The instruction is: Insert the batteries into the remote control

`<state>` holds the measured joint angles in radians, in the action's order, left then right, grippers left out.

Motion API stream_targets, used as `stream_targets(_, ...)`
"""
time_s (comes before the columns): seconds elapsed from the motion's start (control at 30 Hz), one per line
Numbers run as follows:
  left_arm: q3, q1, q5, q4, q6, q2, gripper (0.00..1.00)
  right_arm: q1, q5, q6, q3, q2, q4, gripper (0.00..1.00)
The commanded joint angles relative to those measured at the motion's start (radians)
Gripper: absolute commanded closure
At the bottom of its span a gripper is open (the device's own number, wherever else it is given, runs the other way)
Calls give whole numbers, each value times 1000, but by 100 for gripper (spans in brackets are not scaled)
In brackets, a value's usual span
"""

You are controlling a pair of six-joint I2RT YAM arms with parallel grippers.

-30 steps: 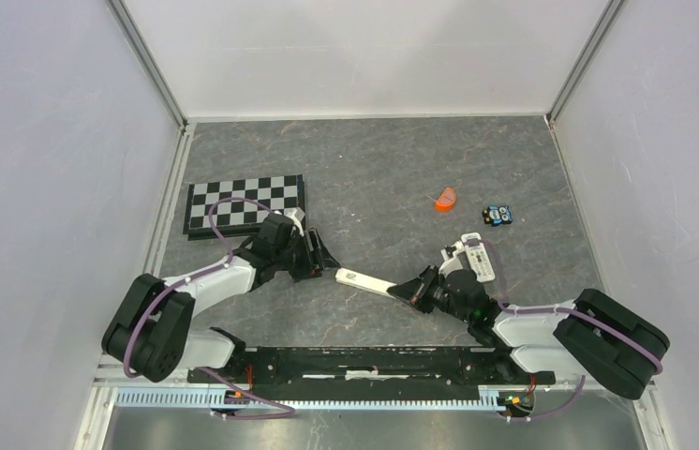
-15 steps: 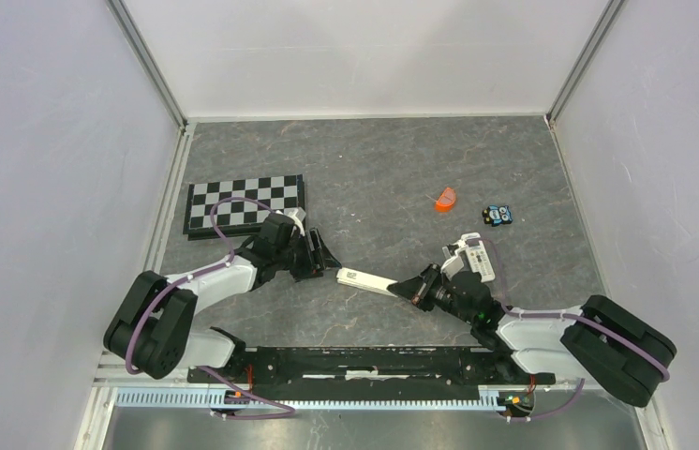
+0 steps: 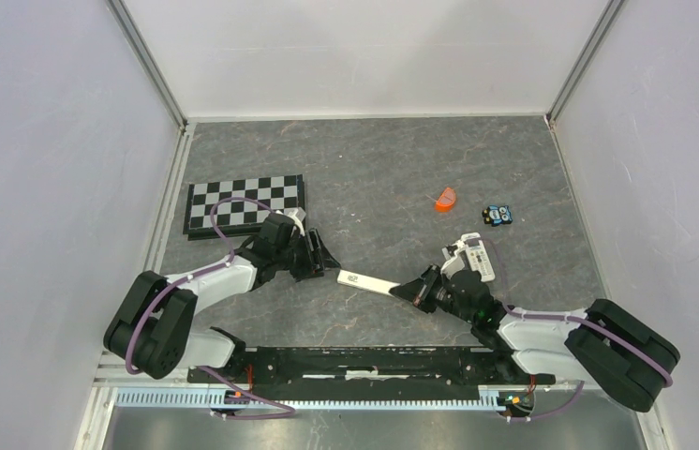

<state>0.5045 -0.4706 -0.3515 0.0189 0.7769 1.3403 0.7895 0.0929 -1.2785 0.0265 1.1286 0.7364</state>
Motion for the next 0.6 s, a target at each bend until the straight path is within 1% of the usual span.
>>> stream_targets(0.0, -1, 3, -33, 36, 14, -8, 38, -17, -2, 9, 27, 32, -63, 100)
stream_targets(0.07, -1, 3, -36, 36, 12, -9, 41, -26, -9, 15, 35, 44, -90, 100)
stream_targets(0.13, 0, 2, -40, 36, 10, -7, 42, -38, -9, 27, 49, 47, -146, 100)
stream_targets(0.37, 9, 1, -61, 35, -2, 14, 41, -76, -26, 80, 111, 17, -363, 100)
stream_targets(0.5, 21, -10, -72, 35, -14, 39, 39, -88, -39, 144, 180, 28, -496, 100)
stream_targets(0.57, 25, -16, -79, 35, -19, 54, 39, -90, -41, 169, 205, 39, -537, 100)
